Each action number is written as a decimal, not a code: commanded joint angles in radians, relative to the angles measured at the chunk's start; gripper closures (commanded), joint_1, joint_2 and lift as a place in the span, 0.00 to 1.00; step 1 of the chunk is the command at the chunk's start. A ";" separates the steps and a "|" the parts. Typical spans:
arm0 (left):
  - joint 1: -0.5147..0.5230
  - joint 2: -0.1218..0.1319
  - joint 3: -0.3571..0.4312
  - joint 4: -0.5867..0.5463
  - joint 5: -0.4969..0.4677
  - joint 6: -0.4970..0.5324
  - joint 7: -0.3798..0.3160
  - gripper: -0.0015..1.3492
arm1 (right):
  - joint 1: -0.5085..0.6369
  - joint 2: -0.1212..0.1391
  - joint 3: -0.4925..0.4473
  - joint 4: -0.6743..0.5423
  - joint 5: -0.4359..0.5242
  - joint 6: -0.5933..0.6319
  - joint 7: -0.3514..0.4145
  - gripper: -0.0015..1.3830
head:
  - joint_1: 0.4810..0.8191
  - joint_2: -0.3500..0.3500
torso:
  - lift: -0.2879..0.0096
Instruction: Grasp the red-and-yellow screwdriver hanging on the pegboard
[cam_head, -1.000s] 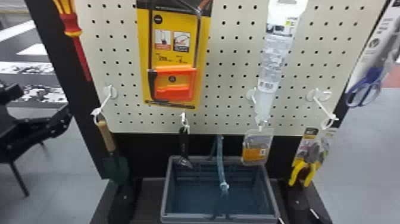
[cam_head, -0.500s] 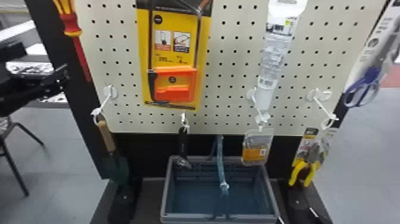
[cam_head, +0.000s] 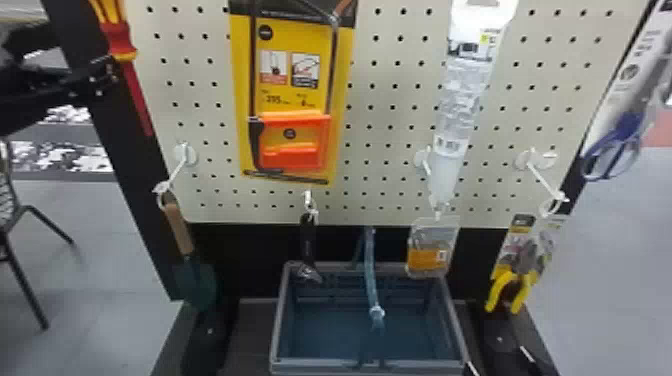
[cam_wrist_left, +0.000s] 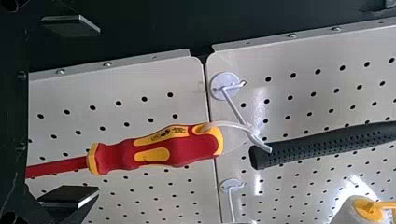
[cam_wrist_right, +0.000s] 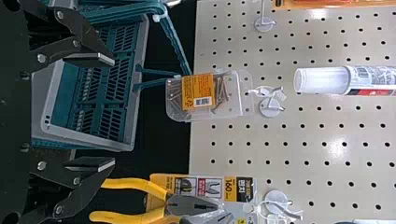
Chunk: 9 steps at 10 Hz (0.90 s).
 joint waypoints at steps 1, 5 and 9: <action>-0.046 0.019 -0.007 0.024 0.049 0.059 -0.005 0.08 | -0.001 0.000 0.000 0.000 0.001 0.000 0.000 0.37 | 0.20 0.50 | 0.63; -0.166 0.086 -0.053 0.093 0.189 0.156 -0.033 0.08 | -0.006 0.000 0.000 0.005 0.005 0.002 -0.001 0.37 | 0.20 0.50 | 0.63; -0.222 0.115 -0.085 0.137 0.350 0.228 -0.033 0.08 | -0.008 0.000 0.000 0.007 0.006 0.002 0.000 0.37 | 0.20 0.50 | 0.63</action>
